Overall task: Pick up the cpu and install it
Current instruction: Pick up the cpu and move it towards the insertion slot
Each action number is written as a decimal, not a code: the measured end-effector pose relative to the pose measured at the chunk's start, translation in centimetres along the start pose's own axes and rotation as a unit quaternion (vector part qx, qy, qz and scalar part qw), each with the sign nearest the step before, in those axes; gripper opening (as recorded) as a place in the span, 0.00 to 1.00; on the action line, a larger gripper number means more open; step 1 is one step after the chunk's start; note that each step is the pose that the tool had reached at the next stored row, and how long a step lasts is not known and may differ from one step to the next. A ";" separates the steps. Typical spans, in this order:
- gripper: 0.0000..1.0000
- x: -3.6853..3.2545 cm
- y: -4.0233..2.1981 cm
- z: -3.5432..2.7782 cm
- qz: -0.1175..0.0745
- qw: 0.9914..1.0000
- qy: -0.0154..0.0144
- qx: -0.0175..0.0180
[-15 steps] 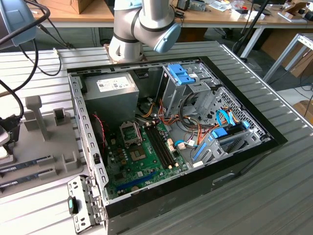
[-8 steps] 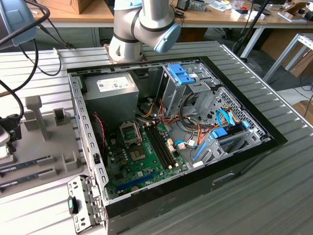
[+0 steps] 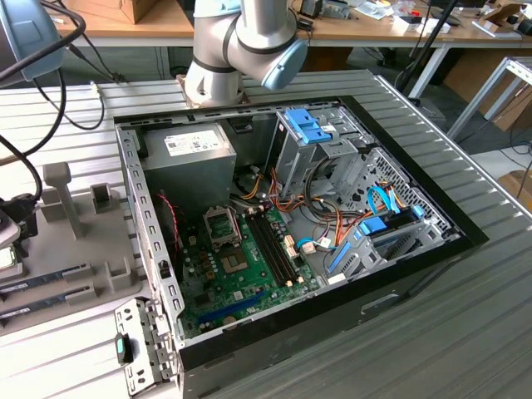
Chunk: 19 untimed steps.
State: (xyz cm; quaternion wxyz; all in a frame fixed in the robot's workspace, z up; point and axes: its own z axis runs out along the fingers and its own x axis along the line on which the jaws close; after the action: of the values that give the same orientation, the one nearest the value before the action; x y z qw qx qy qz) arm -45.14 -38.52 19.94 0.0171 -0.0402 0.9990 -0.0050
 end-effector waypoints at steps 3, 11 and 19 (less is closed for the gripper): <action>0.62 0.00 0.01 0.09 -0.020 1.000 0.000 -0.001; 0.62 0.03 0.01 0.46 -0.022 1.000 0.000 -0.001; 0.62 0.26 0.23 0.62 -0.022 1.000 0.000 -0.001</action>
State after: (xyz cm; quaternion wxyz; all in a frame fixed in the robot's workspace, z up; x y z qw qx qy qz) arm -45.40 -38.31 19.31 0.0173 -0.0618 0.9979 -0.0046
